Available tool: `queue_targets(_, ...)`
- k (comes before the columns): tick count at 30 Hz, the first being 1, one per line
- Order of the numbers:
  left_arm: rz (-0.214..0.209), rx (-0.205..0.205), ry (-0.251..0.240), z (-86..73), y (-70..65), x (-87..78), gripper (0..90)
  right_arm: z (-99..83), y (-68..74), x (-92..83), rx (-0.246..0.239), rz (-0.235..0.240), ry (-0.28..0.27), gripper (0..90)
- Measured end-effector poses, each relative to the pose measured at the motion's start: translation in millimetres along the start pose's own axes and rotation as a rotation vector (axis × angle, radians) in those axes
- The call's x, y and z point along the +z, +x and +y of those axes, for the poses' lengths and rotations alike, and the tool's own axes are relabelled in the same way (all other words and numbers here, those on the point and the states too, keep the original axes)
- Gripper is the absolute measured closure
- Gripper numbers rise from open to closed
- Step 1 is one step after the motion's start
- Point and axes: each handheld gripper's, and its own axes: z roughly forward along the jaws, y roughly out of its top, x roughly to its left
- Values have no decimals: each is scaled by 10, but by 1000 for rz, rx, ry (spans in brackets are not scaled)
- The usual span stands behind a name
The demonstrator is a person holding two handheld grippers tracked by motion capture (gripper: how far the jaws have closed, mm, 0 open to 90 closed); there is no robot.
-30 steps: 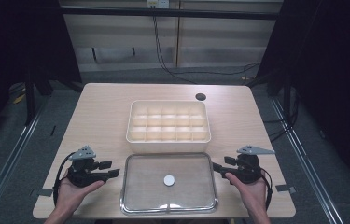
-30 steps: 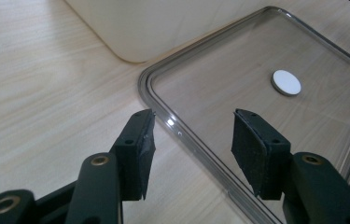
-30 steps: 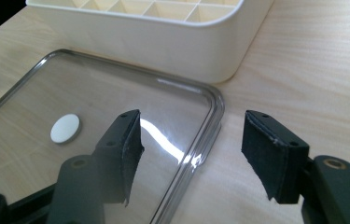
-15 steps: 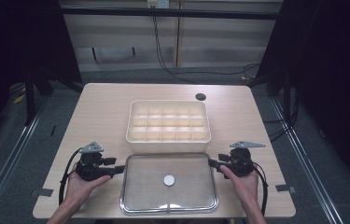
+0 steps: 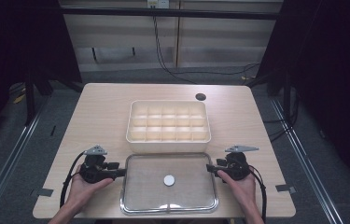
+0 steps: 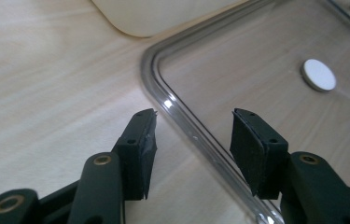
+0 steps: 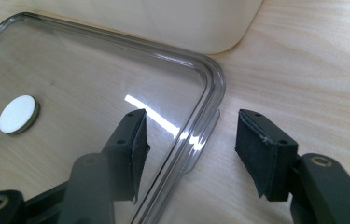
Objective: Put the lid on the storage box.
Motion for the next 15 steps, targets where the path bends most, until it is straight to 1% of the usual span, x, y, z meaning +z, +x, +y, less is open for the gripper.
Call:
queue_targets(1, 14, 5, 2, -15, -18, 12, 506, 3, -1, 5, 2, 2, -2, 440)
queue_targets(2, 14, 8, 8, -29, -37, 29, 509, 4, -1, 9, 7, -1, -1, 441)
queue_targets(4, 0, 6, 20, -33, -45, 46, 515, 5, 6, 24, 16, -6, 6, 445)
queue_targets(6, -1, 5, 19, -30, -52, 63, 518, 4, 11, 42, 16, -5, 11, 453)
queue_targets(8, 4, 7, 22, -27, -59, 75, 522, 3, 31, 73, 4, -13, 28, 467)
queue_targets(9, 4, 7, 22, -27, -59, 75, 522, 3, 31, 73, 4, -13, 28, 467)
queue_targets(10, 3, 8, 23, -27, -54, 74, 522, 1, 33, 94, -16, -20, 31, 470)
queue_targets(13, 2, 9, 23, -28, -54, 74, 518, -4, 42, 105, -9, -31, 32, 470)
queue_targets(15, 3, 12, 24, -28, -61, 75, 515, -9, 52, 111, -14, -39, 27, 473)
